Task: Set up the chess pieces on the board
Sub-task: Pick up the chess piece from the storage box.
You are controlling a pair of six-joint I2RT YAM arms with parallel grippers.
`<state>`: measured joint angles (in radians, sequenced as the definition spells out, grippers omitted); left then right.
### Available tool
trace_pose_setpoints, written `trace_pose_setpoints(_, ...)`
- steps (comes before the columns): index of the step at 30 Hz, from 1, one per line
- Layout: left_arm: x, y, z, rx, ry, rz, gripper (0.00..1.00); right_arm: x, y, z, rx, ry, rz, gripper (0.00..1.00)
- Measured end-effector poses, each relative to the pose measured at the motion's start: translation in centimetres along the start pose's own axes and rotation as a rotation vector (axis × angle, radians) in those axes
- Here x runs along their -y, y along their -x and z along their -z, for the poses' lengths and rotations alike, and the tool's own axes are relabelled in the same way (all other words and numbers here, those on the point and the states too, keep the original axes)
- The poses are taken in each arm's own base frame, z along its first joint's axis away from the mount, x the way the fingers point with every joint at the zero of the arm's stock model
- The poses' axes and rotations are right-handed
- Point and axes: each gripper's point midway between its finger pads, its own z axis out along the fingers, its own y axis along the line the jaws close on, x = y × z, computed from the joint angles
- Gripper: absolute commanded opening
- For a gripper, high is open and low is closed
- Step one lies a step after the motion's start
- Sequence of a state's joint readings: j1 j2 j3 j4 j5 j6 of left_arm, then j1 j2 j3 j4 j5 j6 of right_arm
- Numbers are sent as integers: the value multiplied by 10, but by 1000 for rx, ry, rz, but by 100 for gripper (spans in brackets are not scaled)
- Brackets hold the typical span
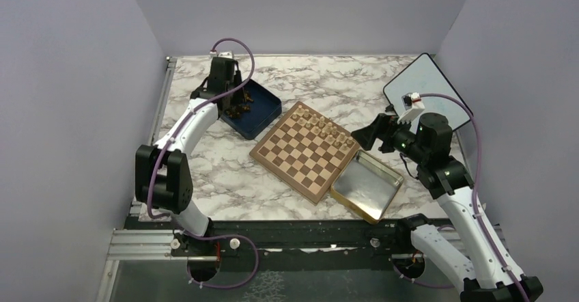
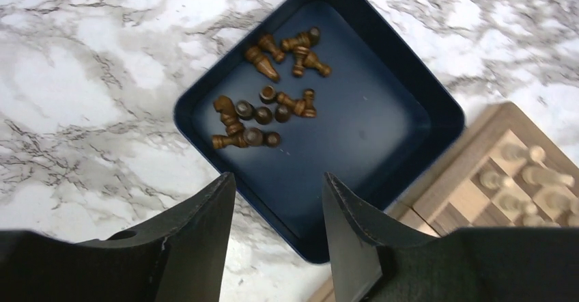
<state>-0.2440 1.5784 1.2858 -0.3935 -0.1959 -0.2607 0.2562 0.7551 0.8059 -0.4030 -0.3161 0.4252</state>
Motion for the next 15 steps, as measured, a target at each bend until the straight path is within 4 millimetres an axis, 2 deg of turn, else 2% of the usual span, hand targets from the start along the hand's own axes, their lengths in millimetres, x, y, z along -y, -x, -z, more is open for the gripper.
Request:
trace_pose_setpoints(4, -24, 5, -26, -24, 57, 27, 46, -1, 2, 2, 14, 6, 5, 97)
trace_pose_setpoints(8, -41, -3, -47, -65, 93, 33, 42, -2, 3, 2, 20, 9, 7, 97)
trace_pose_setpoints(12, -40, -18, -62, -116, 84, 20, 41, -1, 3, 1, 27, 12, 10, 96)
trace_pose_setpoints(15, -39, -18, -68, -124, 78, 10, 41, 0, 1, -1, 26, 11, 10, 96)
